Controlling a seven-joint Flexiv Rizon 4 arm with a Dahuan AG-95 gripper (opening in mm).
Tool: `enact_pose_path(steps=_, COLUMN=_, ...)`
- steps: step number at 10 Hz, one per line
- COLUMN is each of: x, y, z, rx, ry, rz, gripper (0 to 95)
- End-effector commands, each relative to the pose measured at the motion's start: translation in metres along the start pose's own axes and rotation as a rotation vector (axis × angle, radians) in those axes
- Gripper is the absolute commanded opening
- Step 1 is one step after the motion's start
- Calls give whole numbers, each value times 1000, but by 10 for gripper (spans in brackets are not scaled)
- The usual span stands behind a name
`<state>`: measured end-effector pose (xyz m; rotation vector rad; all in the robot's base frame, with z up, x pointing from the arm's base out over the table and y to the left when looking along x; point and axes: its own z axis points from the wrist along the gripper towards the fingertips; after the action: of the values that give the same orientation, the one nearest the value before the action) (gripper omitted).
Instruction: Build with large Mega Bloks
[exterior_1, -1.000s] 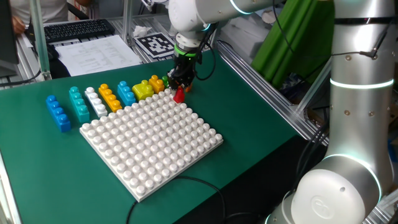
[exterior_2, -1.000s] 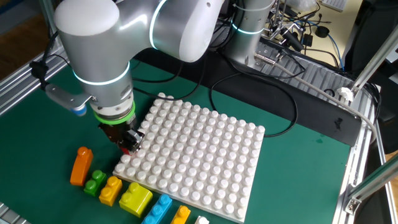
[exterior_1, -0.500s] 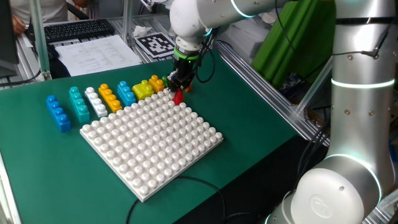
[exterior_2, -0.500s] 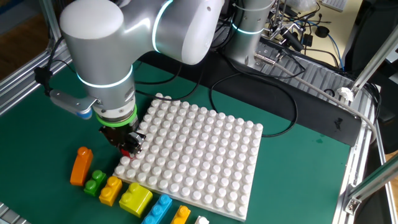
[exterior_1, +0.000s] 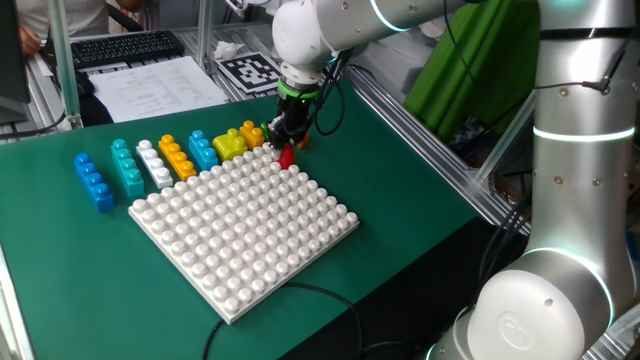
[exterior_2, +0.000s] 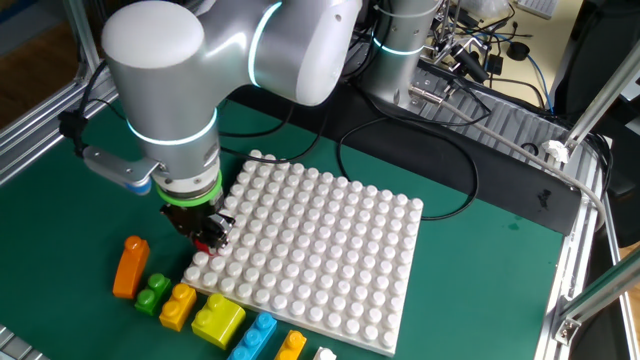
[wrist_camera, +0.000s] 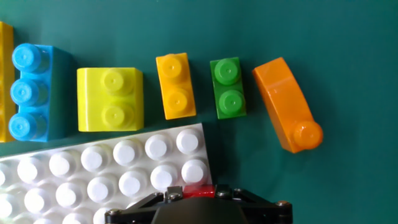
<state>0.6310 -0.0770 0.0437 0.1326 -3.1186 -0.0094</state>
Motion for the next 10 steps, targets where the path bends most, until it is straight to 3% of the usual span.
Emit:
enact_pose_path(steps=1, x=0, y=1, z=0, rx=-7, ry=1, rz=5, gripper=380)
enact_pose_path(steps=2, x=0, y=1, z=1, rx=-3, ry=-1, rz=11, gripper=570)
enact_pose_path(steps=4, x=1, y=1, z=5, rx=-6, ry=-8, rz=18, gripper=570)
enact_pose_path(steps=8, x=3, y=0, z=-3, rx=-9, ry=-4, rz=39, gripper=570)
enact_pose_path(steps=10, x=6, y=-3, z=-24, rx=-10, ry=10, rz=46, gripper=570)
